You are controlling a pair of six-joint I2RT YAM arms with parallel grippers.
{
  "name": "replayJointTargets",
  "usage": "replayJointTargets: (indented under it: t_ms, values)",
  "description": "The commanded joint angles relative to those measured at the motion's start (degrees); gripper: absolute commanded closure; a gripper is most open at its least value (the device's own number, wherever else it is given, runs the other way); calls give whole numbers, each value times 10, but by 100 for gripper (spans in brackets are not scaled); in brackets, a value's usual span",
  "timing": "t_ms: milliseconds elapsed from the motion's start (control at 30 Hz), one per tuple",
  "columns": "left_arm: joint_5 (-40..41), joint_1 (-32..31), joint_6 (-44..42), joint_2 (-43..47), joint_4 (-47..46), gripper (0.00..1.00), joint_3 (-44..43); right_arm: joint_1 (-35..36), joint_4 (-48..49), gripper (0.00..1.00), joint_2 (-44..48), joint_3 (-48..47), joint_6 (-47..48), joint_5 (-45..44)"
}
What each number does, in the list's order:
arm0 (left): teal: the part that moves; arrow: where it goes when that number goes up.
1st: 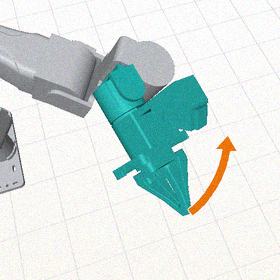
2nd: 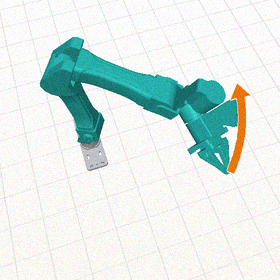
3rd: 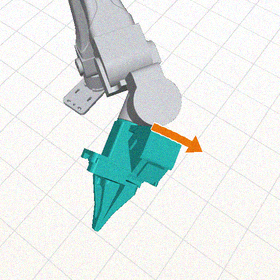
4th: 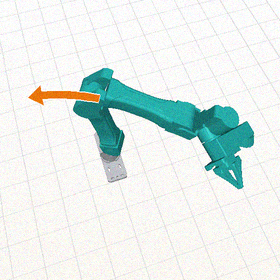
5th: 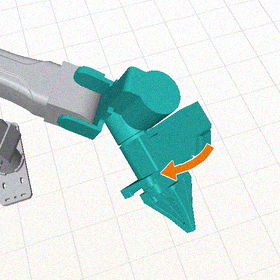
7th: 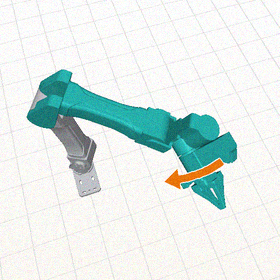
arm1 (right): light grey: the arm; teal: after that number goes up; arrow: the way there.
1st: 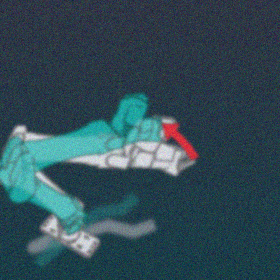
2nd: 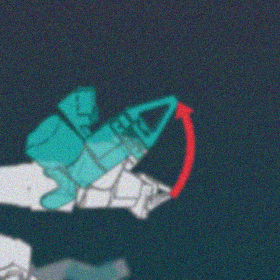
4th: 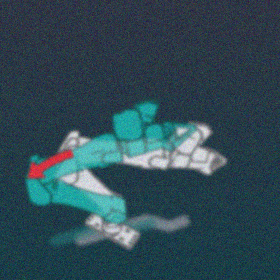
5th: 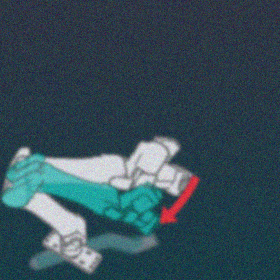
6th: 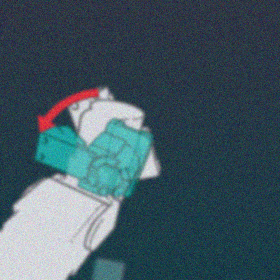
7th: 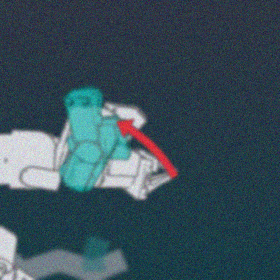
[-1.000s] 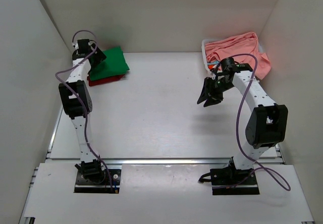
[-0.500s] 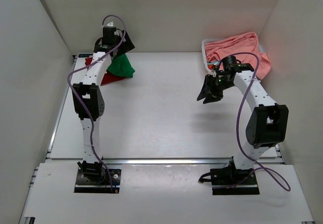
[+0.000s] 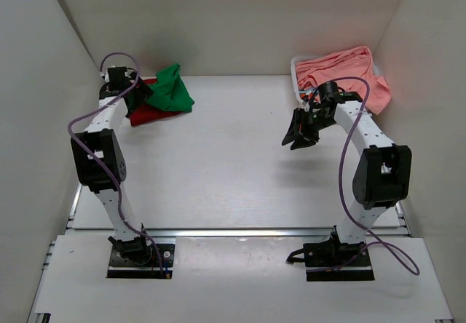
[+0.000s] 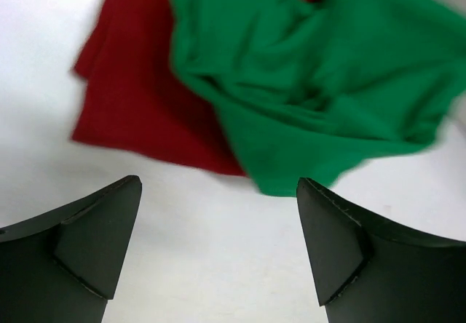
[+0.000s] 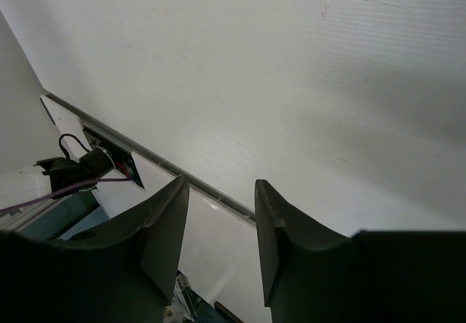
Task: Fold and stack the t-shirts
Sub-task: Put the neatly folded tshirt into the corner of the board with the left arm
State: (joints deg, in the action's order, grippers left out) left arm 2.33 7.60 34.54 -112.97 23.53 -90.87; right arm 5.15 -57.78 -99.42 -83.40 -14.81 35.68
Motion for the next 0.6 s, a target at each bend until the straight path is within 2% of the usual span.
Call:
replayJointTargets:
  t_ms: [0,100,200,300,400,500,567]
  values:
    - [-30,-17,8,70,-77,1,5,-3,4,62,4,-29,11,12]
    - [-79,-28,25,77,-134,1,6,-7,2,61,5,-20,13,11]
    - [-108,-56,-9,18,-89,1,-97,-12,4,62,8,-15,14,11]
    - [-102,-103,-96,-81,6,1,-317,-15,-1,62,14,-13,13,12]
    - [-119,-117,-140,-169,60,1,-443,-13,4,61,15,-6,12,11]
    - [-146,-113,-141,-183,27,2,-419,-14,6,61,19,4,6,13]
    - [-145,-115,-156,-190,38,1,-417,-15,10,61,23,13,5,14]
